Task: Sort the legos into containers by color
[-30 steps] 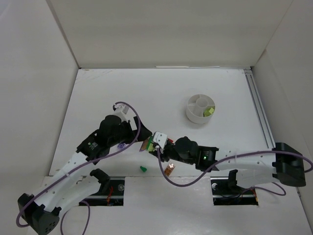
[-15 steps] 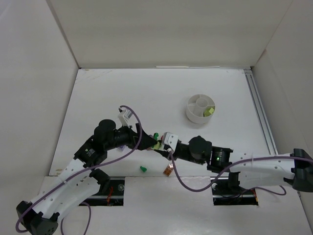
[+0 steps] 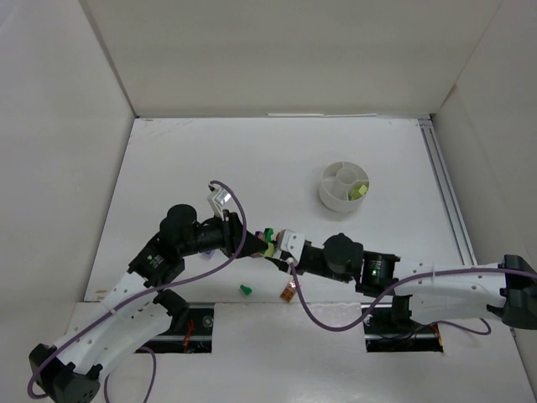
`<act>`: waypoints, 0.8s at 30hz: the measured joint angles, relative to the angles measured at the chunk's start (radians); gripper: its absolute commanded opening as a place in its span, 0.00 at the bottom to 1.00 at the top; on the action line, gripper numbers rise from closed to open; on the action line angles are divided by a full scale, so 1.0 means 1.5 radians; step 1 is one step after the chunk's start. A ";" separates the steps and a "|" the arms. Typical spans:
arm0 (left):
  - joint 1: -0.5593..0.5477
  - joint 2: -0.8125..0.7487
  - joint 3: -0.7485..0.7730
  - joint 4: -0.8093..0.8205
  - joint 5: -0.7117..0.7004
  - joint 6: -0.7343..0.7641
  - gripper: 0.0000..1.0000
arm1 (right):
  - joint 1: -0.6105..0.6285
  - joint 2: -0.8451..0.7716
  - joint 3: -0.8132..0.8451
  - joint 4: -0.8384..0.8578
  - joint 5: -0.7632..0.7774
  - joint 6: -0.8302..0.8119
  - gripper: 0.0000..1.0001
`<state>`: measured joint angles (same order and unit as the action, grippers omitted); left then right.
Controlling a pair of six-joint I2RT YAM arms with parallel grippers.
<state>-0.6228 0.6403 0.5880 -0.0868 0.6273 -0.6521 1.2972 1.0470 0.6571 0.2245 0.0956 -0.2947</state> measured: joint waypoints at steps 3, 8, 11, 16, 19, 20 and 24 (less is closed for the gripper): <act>0.001 0.001 -0.004 0.003 0.003 0.000 0.01 | 0.000 0.002 0.000 -0.002 0.009 0.000 0.17; 0.002 0.002 -0.004 0.011 0.000 0.000 0.00 | 0.001 0.006 0.002 0.000 0.029 0.001 0.17; 0.002 0.003 -0.004 0.013 -0.008 -0.003 0.00 | 0.004 0.006 0.002 0.001 0.043 0.002 0.15; -0.001 -0.007 0.000 -0.003 -0.048 -0.007 0.00 | 0.006 -0.014 -0.013 -0.008 0.081 0.022 0.08; 0.001 -0.030 0.006 -0.041 -0.088 -0.007 0.00 | -0.002 -0.076 -0.050 -0.022 0.120 0.039 0.08; 0.001 -0.035 0.011 -0.053 -0.104 -0.007 0.00 | -0.002 -0.096 -0.061 -0.029 0.131 0.045 0.08; 0.001 -0.046 0.033 -0.081 -0.154 -0.006 0.00 | -0.004 -0.166 -0.090 -0.051 0.166 0.063 0.08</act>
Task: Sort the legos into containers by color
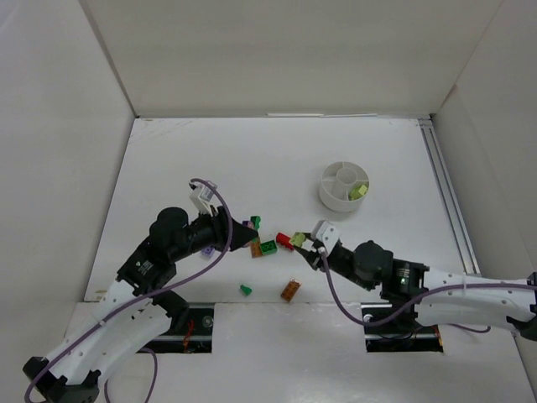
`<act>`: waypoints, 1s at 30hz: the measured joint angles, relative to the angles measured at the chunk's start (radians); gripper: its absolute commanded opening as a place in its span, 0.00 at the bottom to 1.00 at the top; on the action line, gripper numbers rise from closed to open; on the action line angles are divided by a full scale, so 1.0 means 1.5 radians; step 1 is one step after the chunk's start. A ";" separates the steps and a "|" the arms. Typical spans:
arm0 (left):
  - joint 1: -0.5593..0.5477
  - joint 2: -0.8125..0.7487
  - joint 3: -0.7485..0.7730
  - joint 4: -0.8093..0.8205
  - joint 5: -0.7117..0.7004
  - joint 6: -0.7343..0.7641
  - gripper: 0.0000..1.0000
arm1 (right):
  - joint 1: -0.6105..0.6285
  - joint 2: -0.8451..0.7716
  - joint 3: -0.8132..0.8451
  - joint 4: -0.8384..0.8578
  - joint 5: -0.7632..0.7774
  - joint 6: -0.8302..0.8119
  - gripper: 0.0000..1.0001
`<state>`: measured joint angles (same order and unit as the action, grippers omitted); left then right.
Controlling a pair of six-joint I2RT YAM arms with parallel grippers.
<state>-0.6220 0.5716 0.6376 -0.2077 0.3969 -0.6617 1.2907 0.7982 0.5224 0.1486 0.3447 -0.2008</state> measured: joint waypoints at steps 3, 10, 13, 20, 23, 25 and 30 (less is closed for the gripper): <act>0.000 0.002 0.005 -0.007 -0.028 0.000 0.00 | -0.001 -0.027 -0.001 -0.029 0.050 0.025 0.12; 0.000 0.066 0.011 -0.030 -0.100 -0.004 0.00 | -0.099 0.061 0.095 -0.199 0.179 0.120 0.13; 0.000 0.098 0.013 -0.031 -0.123 -0.004 0.00 | -0.205 0.117 0.146 -0.255 0.175 0.148 0.13; 0.002 0.125 0.033 -0.034 -0.159 0.002 0.00 | -0.481 0.177 0.196 -0.313 0.063 0.133 0.13; 0.002 0.127 0.038 -0.034 -0.171 0.005 0.00 | -0.539 0.205 0.214 -0.324 0.012 0.099 0.13; 0.002 0.130 0.039 -0.034 -0.178 0.006 0.00 | -0.561 0.229 0.226 -0.326 -0.022 0.078 0.13; 0.002 0.134 0.039 -0.034 -0.185 0.007 0.00 | -0.590 0.293 0.253 -0.324 -0.080 0.049 0.13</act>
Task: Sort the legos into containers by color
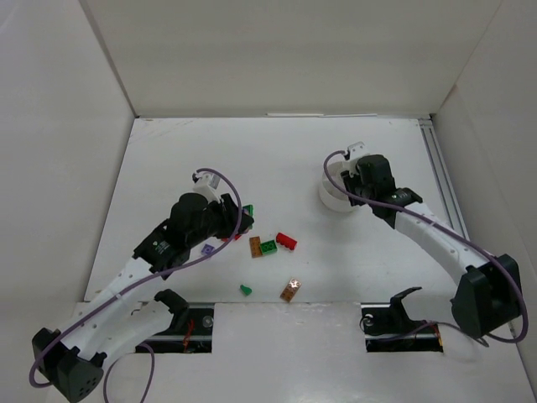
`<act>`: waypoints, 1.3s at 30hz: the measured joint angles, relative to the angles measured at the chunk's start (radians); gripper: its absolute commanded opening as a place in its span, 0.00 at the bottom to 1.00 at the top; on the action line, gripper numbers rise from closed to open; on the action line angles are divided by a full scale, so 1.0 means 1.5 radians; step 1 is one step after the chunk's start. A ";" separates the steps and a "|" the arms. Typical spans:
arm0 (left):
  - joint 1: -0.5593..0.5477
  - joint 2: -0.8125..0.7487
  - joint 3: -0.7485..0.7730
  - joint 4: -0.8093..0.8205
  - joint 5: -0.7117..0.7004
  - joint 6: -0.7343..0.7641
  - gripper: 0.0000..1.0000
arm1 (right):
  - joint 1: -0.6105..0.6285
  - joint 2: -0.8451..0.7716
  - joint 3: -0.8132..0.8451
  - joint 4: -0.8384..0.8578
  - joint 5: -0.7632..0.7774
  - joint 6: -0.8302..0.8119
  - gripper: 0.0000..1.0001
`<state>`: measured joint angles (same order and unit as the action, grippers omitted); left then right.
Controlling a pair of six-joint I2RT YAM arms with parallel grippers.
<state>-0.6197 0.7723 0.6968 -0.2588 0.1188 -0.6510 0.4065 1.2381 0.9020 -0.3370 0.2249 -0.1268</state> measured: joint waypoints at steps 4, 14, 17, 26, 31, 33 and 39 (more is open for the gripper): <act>0.000 0.004 0.000 -0.001 -0.005 0.000 0.00 | -0.017 0.043 0.022 -0.002 -0.022 -0.008 0.13; 0.000 0.004 0.000 -0.001 -0.018 0.000 0.00 | -0.049 0.068 0.031 -0.002 -0.056 -0.008 0.16; 0.000 0.004 0.000 -0.002 -0.020 0.000 0.00 | -0.053 0.076 0.030 -0.002 -0.064 -0.008 0.21; 0.000 0.004 0.000 -0.008 -0.027 0.000 0.00 | -0.053 0.081 0.031 0.000 -0.065 -0.003 0.54; 0.000 0.004 0.000 -0.010 -0.028 0.000 0.00 | -0.053 0.086 0.031 -0.004 -0.057 0.002 0.66; 0.000 0.004 0.000 -0.010 -0.028 0.000 0.00 | -0.053 0.086 0.031 -0.004 -0.054 0.004 0.66; 0.000 0.004 0.000 -0.010 -0.028 0.000 0.00 | -0.053 0.085 0.032 -0.012 -0.042 0.013 0.63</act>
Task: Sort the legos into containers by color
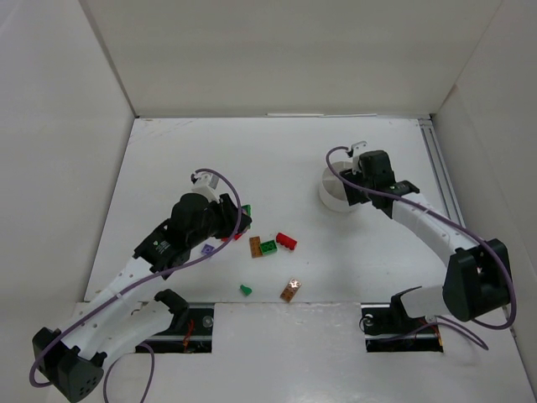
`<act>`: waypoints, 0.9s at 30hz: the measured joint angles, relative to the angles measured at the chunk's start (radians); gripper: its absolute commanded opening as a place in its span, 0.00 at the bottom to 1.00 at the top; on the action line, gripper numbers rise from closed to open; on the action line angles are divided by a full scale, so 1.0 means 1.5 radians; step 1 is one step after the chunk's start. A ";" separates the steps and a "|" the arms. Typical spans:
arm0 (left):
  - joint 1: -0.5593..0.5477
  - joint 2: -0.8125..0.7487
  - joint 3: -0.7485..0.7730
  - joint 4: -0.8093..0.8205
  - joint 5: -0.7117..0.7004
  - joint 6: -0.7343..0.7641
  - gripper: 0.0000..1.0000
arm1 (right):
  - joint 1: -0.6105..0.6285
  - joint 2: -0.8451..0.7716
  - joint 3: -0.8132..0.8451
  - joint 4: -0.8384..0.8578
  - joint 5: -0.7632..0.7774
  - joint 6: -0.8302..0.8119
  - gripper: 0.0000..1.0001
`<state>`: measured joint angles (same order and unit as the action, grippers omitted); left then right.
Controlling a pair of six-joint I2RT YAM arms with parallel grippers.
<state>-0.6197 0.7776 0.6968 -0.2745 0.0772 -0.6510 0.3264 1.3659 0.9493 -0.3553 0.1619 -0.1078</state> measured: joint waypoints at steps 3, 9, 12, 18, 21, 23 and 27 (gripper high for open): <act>0.000 0.000 0.000 0.000 0.000 0.000 0.00 | 0.000 -0.007 0.000 -0.005 0.012 0.005 0.61; 0.000 0.001 0.000 0.000 0.000 0.000 0.00 | 0.000 -0.045 0.000 -0.010 0.012 0.005 0.63; 0.000 0.005 0.000 0.000 0.000 0.000 0.00 | 0.000 -0.060 0.000 -0.009 0.001 0.001 0.60; 0.000 0.008 0.000 -0.001 0.000 0.000 0.00 | 0.000 -0.065 0.000 -0.008 -0.010 -0.005 0.44; 0.000 0.008 0.000 0.000 0.002 0.000 0.00 | 0.000 -0.065 0.000 -0.008 -0.010 -0.005 0.44; 0.000 0.009 0.000 0.000 0.005 0.001 0.00 | 0.002 -0.066 0.000 -0.009 -0.010 -0.006 0.44; 0.000 0.012 0.000 0.009 0.039 0.012 0.00 | 0.020 -0.101 -0.001 -0.009 -0.019 -0.008 0.48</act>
<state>-0.6197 0.7956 0.6968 -0.2615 0.1364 -0.6327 0.3569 1.2137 0.9474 -0.3691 0.1333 -0.1192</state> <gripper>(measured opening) 0.340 0.448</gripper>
